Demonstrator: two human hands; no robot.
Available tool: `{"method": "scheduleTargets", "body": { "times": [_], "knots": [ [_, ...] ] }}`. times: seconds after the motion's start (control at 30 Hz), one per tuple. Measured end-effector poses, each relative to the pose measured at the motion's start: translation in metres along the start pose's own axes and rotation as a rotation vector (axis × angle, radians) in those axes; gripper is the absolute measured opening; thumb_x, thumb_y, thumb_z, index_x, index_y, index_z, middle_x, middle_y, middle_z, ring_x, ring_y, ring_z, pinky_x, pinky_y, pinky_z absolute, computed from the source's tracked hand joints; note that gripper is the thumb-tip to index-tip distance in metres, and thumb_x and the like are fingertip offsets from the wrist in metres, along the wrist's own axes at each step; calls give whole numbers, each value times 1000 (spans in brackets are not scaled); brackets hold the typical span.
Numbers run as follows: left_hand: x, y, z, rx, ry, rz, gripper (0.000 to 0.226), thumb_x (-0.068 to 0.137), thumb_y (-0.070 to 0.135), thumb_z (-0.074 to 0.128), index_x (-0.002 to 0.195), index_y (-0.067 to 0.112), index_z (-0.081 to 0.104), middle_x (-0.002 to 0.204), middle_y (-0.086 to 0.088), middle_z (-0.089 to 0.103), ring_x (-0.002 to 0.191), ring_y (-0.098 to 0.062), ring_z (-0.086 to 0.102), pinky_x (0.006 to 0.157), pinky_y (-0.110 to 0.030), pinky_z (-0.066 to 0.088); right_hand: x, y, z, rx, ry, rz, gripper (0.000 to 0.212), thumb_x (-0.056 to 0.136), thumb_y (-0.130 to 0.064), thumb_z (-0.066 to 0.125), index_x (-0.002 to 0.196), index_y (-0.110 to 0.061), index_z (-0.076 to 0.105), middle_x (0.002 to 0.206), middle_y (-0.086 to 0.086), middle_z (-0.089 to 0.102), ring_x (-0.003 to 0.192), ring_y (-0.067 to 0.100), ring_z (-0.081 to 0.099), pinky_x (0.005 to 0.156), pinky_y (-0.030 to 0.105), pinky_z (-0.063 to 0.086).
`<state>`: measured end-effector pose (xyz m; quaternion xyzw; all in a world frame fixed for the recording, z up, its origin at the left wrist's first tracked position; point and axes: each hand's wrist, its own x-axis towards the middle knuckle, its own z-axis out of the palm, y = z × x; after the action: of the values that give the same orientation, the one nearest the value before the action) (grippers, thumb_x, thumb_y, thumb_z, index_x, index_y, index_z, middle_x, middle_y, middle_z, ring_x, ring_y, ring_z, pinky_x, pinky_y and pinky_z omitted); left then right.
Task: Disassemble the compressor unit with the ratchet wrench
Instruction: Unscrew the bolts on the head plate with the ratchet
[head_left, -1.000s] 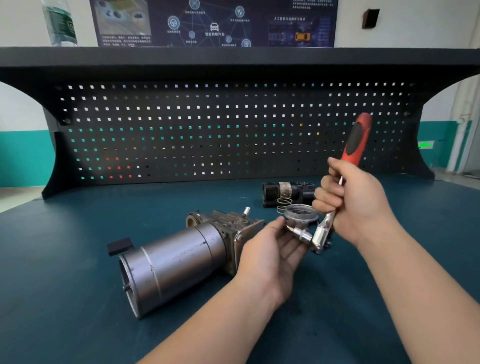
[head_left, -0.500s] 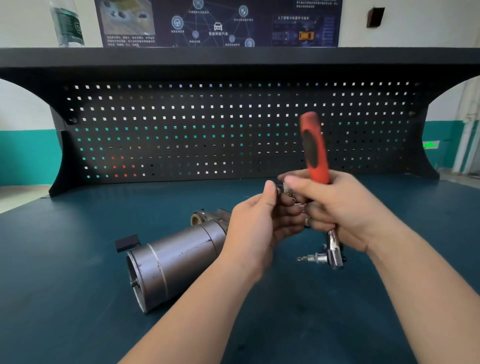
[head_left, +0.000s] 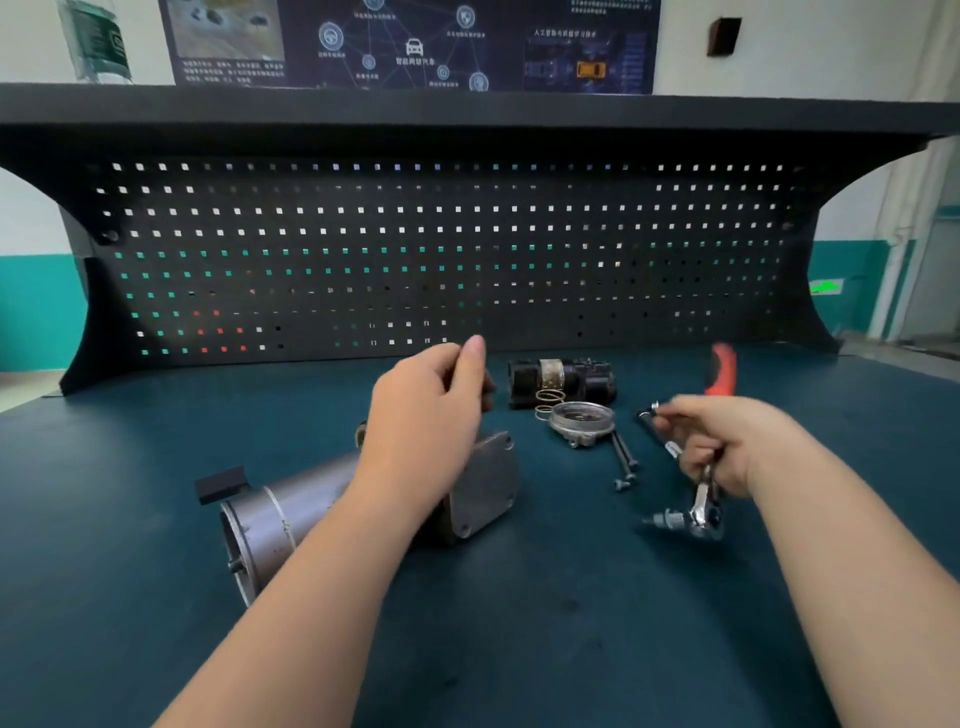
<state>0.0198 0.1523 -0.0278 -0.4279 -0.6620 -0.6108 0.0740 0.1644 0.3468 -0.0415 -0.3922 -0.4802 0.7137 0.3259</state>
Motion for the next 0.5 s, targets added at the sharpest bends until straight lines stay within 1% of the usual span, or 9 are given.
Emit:
{"method": "scheduleTargets", "body": {
  "times": [0.07, 0.1, 0.13, 0.2, 0.27, 0.33, 0.4, 0.43, 0.5],
  "knots": [
    [5, -6, -7, 211, -27, -23, 34, 95, 35, 46, 72, 17, 64, 70, 7, 68, 66, -4, 61, 61, -22, 48, 15, 9, -10, -8, 31, 64, 28, 98, -5, 42, 71, -9, 40, 39, 4, 57, 16, 3, 15, 23, 12, 14],
    [9, -10, -10, 308, -77, -53, 29, 95, 31, 46, 78, 17, 65, 77, 7, 69, 73, -7, 61, 65, -25, 48, 21, 13, -11, -11, 37, 83, 27, 98, -4, 40, 71, -8, 39, 44, 6, 59, 16, 3, 15, 22, 12, 15],
    [11, -13, -14, 400, -140, -82, 25, 94, 27, 46, 84, 18, 67, 84, 6, 69, 80, -10, 60, 67, -27, 46, 26, 16, -10, -14, 39, 96, 27, 98, -3, 38, 72, -8, 38, 52, 9, 62, 16, 2, 15, 23, 12, 15],
    [14, -16, -21, 515, -279, -122, 21, 94, 20, 48, 92, 23, 68, 93, 8, 67, 87, -11, 57, 69, -23, 39, 33, 20, -6, -38, 39, 114, 25, 98, -1, 37, 73, -7, 37, 71, 12, 60, 16, 3, 15, 24, 10, 16],
    [15, -17, -28, 537, -382, -141, 18, 93, 23, 51, 96, 28, 68, 97, 11, 66, 92, -9, 56, 70, -19, 37, 37, 23, -3, -61, 42, 121, 24, 97, 1, 36, 75, -5, 38, 77, 14, 58, 16, 3, 15, 25, 9, 17],
    [14, -18, -32, 505, -468, -151, 13, 90, 37, 57, 95, 30, 67, 96, 16, 66, 94, -5, 58, 73, -20, 40, 39, 23, -1, -75, 40, 123, 24, 97, 2, 35, 75, -5, 37, 84, 15, 59, 16, 4, 15, 25, 10, 17],
    [13, -18, -34, 471, -537, -158, 24, 79, 50, 66, 94, 32, 66, 91, 19, 66, 91, 2, 58, 74, -15, 43, 40, 23, -1, -85, 41, 121, 25, 97, 3, 35, 74, -6, 36, 95, 18, 58, 16, 3, 14, 25, 10, 17],
    [13, -18, -34, 475, -545, -153, 28, 74, 51, 70, 94, 33, 65, 91, 19, 65, 89, 4, 57, 74, -12, 43, 40, 23, -1, -85, 43, 120, 25, 97, 3, 34, 74, -6, 36, 98, 19, 57, 16, 3, 14, 25, 9, 17],
    [12, -19, -33, 502, -529, -122, 30, 70, 46, 76, 93, 34, 63, 92, 19, 63, 87, 6, 55, 71, -9, 41, 39, 24, -1, -79, 44, 124, 25, 97, 2, 35, 74, -6, 36, 93, 19, 57, 17, 3, 14, 25, 9, 17]
  ]
}}
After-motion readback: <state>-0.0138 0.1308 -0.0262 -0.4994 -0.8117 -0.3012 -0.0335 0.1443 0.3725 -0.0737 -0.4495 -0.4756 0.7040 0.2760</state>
